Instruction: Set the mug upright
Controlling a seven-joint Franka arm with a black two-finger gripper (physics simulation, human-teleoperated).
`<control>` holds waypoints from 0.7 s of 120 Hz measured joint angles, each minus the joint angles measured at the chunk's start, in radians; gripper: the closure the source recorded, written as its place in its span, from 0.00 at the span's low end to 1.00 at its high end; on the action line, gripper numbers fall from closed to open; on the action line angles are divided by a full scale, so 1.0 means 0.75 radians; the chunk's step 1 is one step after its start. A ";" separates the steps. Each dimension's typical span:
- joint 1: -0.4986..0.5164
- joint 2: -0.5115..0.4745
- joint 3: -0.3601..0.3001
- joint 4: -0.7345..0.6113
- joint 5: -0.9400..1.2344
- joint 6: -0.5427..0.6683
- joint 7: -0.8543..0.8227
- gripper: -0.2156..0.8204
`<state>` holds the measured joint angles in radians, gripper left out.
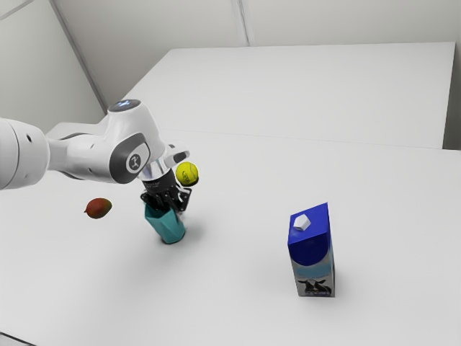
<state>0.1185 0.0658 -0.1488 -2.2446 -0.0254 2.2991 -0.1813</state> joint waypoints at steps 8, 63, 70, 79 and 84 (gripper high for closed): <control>-0.005 -0.009 0.000 0.000 -0.004 0.001 0.002 0.70; -0.066 -0.191 -0.006 0.017 -0.010 -0.043 0.017 0.36; -0.069 -0.198 -0.006 0.048 -0.010 -0.072 0.019 0.33; -0.066 -0.196 -0.007 0.116 -0.011 -0.128 0.020 0.30; -0.061 -0.190 -0.012 0.166 -0.012 -0.168 0.020 0.29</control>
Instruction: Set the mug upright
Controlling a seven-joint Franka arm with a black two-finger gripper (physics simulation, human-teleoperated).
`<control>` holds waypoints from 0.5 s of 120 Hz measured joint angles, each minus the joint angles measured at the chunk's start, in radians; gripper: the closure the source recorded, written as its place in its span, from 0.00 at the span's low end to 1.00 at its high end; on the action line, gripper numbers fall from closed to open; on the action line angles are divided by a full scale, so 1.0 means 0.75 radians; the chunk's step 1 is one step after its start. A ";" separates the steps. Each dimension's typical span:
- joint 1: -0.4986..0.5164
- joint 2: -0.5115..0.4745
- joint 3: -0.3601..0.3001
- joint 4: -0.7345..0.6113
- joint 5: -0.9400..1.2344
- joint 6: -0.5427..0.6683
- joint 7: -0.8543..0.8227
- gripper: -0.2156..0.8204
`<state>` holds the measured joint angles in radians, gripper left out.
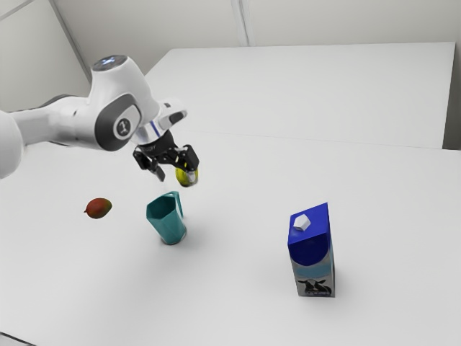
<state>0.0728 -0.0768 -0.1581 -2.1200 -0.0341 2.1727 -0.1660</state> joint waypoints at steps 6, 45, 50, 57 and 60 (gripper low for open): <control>0.000 0.009 -0.005 0.066 -0.001 -0.055 0.001 0.28; -0.012 0.097 -0.014 0.420 -0.001 -0.413 0.001 0.24; -0.013 0.101 -0.015 0.452 -0.001 -0.448 0.001 0.24; -0.011 0.109 -0.019 0.502 0.000 -0.496 0.001 0.24; -0.010 0.111 -0.022 0.526 0.000 -0.518 0.002 0.24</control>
<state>0.0654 0.0064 -0.1744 -1.7252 -0.0342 1.7846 -0.1648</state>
